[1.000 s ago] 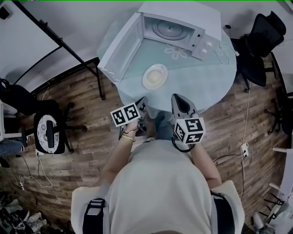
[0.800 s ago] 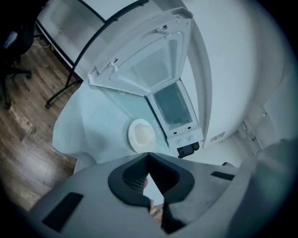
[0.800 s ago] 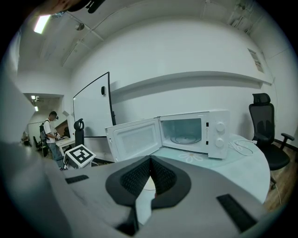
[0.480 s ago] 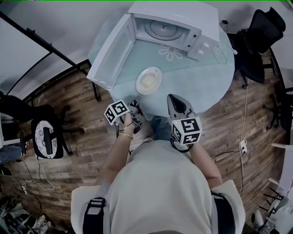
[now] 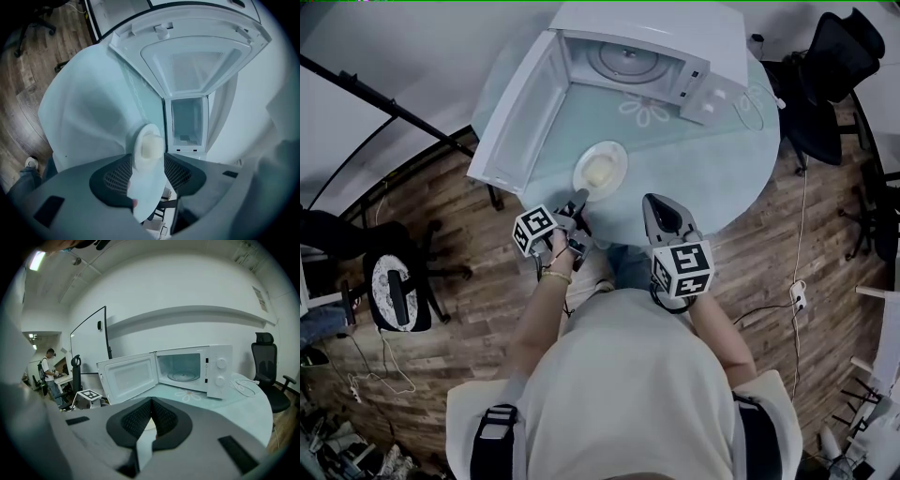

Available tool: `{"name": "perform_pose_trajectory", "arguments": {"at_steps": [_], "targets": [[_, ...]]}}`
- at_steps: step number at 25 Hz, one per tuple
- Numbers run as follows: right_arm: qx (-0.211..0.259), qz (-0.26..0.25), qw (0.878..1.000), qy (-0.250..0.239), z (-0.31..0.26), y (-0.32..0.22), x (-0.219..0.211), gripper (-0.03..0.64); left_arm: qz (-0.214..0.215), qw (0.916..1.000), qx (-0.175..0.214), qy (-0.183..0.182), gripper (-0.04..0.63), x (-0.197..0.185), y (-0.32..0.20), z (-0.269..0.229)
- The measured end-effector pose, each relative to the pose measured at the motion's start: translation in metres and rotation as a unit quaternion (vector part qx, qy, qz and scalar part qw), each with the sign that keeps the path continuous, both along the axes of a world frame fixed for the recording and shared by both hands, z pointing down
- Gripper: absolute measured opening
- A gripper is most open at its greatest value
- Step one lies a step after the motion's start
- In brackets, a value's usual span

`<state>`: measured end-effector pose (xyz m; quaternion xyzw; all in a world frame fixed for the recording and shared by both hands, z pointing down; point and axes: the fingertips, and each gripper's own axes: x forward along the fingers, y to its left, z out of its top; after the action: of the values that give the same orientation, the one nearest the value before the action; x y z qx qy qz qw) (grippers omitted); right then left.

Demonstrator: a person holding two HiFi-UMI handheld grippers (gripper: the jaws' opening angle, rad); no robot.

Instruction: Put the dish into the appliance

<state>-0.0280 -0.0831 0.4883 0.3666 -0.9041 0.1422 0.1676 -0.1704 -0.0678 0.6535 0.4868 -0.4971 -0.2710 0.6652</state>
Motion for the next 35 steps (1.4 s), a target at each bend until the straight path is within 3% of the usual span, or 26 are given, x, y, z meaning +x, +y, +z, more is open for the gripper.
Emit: {"name": "perform_pose_trajectory", "arguments": {"at_steps": [13, 15, 17, 18, 35], "targets": [[-0.008, 0.013, 1.000, 0.005, 0.009, -0.013, 0.006, 0.005, -0.008, 0.9990, -0.039, 0.017, 0.204, 0.003, -0.016, 0.015], [-0.008, 0.016, 1.000, 0.006, 0.009, -0.015, 0.009, 0.005, -0.010, 0.9980, -0.062, 0.009, 0.153, 0.003, -0.013, 0.022], [-0.008, 0.018, 1.000, 0.007, 0.010, -0.017, 0.011, 0.005, -0.009, 0.9967, -0.080, -0.003, 0.040, 0.002, -0.008, 0.029], [-0.008, 0.019, 1.000, 0.007, 0.011, -0.017, 0.012, 0.005, -0.005, 0.9966, -0.082, -0.008, 0.038, 0.002, -0.007, 0.030], [-0.009, 0.015, 1.000, -0.002, 0.010, -0.017, 0.013, 0.005, -0.014, 0.9998, 0.010, -0.014, 0.023, 0.001, -0.014, -0.007]]}}
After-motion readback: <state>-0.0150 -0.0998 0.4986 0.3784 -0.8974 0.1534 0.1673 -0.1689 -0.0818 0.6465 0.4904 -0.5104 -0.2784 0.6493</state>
